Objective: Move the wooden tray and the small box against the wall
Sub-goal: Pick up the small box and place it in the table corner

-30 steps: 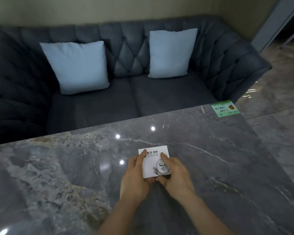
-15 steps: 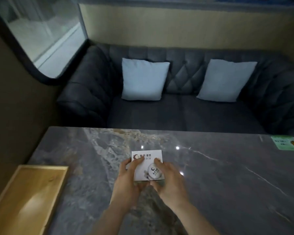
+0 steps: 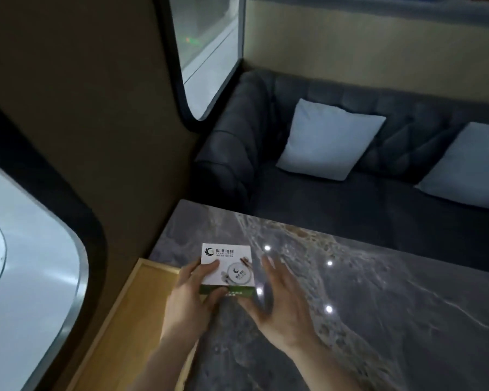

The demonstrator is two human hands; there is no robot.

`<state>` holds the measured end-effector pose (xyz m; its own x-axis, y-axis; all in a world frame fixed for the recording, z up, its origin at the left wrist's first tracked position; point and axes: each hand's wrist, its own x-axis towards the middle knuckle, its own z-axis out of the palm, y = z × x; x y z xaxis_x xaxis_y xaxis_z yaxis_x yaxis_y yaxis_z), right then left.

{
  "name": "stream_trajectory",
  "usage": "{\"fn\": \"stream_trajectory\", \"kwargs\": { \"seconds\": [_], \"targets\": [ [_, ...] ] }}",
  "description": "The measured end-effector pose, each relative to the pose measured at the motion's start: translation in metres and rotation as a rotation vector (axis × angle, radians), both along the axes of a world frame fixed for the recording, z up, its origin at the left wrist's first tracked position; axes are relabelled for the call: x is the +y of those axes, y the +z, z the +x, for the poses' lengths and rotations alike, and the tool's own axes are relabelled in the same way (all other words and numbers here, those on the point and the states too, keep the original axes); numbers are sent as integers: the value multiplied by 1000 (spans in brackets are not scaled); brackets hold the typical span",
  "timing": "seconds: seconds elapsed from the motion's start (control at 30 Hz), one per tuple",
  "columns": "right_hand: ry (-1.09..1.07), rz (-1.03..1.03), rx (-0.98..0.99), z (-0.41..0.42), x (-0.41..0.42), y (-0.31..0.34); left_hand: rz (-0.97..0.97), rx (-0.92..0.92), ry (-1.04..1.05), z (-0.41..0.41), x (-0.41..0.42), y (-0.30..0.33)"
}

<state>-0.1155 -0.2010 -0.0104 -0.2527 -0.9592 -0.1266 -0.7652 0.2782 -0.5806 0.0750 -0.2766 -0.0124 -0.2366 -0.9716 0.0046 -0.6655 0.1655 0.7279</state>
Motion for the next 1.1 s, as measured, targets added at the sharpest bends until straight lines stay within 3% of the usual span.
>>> {"fn": "stream_trajectory", "kwargs": {
  "seconds": [0.17,0.4,0.67,0.87,0.97,1.1],
  "targets": [
    [-24,152,240,6,-62,-29,3,-11,54,28,-58,-26],
    [-46,277,397,10,-123,-85,40,25,39,34,-134,-61],
    [-99,166,443,15,-122,-114,21,34,-77,26,-177,-86],
    [-101,164,463,12,-122,-120,-111,-181,-48,18,-168,-73],
    [-96,146,476,13,-122,-122,-250,-280,-181,-16,-157,-61],
    [-116,132,479,14,-123,-125,-247,-391,-204,-45,-153,-67]
  ]
}}
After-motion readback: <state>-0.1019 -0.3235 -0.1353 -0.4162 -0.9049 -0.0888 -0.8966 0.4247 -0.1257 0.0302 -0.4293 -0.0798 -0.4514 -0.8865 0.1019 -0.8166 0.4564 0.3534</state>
